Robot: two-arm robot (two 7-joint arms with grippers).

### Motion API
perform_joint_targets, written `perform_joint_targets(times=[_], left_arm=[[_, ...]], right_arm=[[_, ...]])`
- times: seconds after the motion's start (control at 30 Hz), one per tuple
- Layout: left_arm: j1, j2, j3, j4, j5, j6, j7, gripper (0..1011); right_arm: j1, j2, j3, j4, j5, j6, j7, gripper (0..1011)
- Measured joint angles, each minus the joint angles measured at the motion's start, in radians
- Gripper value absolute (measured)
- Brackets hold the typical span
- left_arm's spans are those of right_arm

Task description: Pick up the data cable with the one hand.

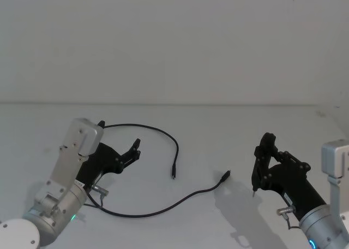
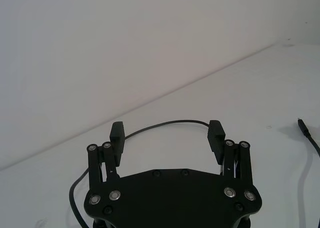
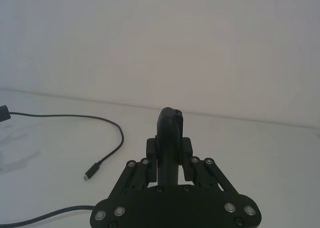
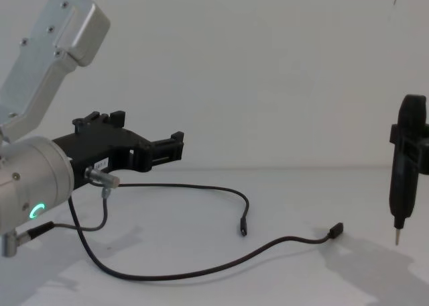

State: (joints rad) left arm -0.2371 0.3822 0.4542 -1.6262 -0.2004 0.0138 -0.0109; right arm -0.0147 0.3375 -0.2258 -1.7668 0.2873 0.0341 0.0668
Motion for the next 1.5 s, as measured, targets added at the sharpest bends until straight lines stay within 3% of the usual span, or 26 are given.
perform_joint_targets(times=[1.5], left_arm=[[-0.003,0.001,0.001,0.000,-0.002,0.005,-0.011,1001]], right_arm=[[0.000,0.000,0.000,0.000,0.000,0.000,0.000,279]])
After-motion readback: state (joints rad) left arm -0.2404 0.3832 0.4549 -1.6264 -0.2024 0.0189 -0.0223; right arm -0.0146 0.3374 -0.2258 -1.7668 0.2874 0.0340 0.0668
